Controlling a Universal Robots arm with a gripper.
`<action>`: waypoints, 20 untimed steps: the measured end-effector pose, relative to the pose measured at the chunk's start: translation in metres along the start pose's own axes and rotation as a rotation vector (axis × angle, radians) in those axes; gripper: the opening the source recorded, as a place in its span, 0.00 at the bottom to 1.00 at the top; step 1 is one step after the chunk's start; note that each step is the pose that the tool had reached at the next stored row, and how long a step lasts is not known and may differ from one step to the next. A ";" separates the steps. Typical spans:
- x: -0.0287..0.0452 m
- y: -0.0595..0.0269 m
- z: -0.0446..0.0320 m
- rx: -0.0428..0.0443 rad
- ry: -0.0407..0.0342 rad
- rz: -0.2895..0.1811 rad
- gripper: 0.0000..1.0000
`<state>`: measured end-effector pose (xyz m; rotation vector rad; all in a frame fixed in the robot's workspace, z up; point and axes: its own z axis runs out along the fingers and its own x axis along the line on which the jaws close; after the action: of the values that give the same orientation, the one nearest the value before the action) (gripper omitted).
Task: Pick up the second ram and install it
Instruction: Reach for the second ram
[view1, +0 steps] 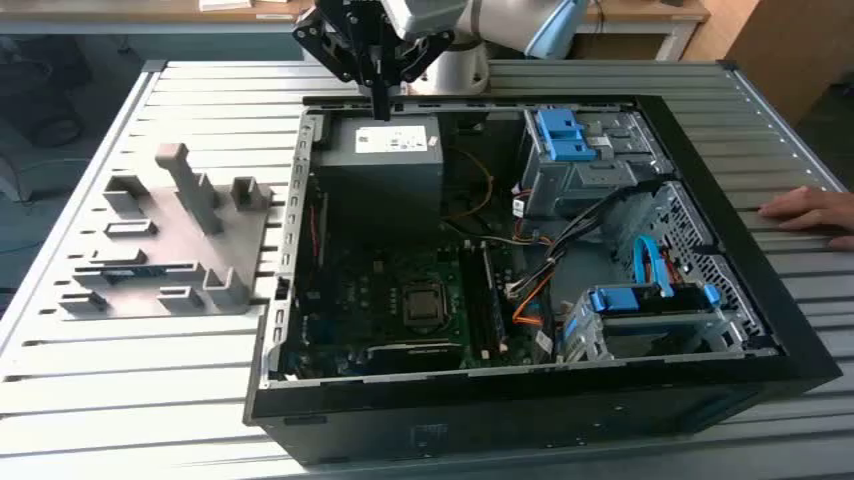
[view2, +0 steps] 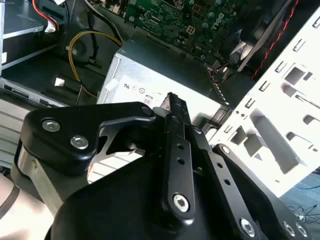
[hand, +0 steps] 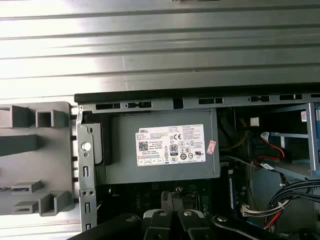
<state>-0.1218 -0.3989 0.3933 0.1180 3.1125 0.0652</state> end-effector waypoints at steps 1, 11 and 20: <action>0.0000 0.0000 0.0000 0.0001 0.0000 0.000 0.10; 0.0191 -0.0014 -0.0005 0.0006 -0.0015 0.000 0.10; 0.0600 -0.0046 0.0001 0.0006 -0.0016 0.000 0.10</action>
<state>-0.1820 -0.3989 0.3915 0.1177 3.1110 0.0641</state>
